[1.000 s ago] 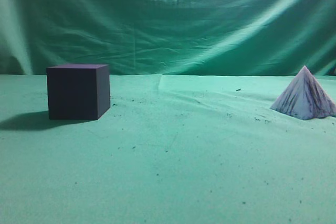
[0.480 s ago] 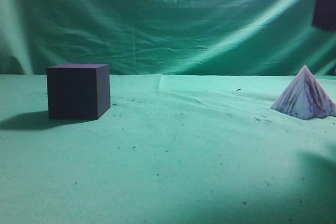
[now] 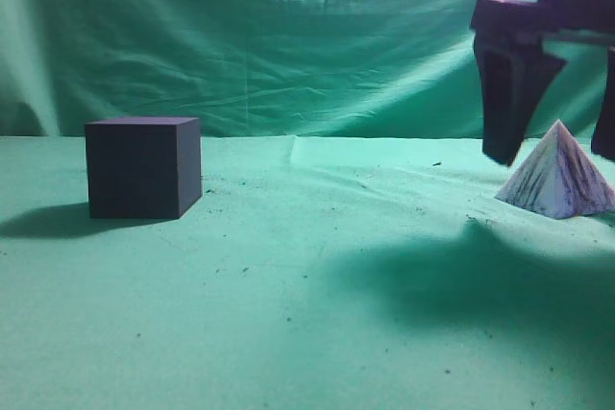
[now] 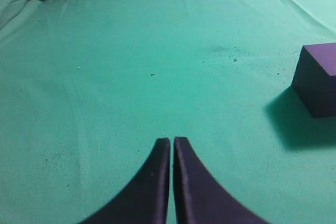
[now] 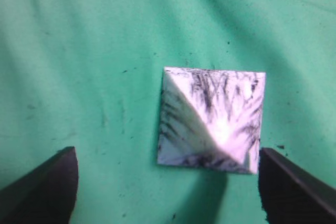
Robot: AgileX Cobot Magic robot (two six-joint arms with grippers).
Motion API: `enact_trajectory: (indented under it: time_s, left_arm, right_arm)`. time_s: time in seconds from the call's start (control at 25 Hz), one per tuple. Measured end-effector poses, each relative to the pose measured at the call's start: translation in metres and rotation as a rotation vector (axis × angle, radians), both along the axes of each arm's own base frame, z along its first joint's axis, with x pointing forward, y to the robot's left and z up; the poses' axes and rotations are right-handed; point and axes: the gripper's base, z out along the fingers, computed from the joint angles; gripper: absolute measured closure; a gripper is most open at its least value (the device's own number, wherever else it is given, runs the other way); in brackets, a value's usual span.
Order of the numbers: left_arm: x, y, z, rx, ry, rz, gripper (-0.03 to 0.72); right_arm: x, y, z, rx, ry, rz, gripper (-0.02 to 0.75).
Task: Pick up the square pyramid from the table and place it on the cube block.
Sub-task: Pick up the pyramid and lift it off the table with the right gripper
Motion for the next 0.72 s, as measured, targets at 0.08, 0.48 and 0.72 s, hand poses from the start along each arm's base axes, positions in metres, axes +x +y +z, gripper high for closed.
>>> enact_trajectory:
  time_s: [0.08,0.48,0.72]
  left_arm:
    - [0.0,0.0,0.0,0.0,0.0,0.0,0.688]
    - [0.0,0.0,0.0,0.0,0.0,0.0,0.688]
    - [0.0,0.0,0.0,0.0,0.0,0.0,0.688]
  right_arm:
    - [0.003,0.0,-0.009,-0.017,0.006,0.007,0.095]
    - [0.018,-0.001,-0.036,-0.059,0.021,-0.003,0.261]
    - [0.019,-0.001,-0.036,-0.07,0.031,0.002,0.307]
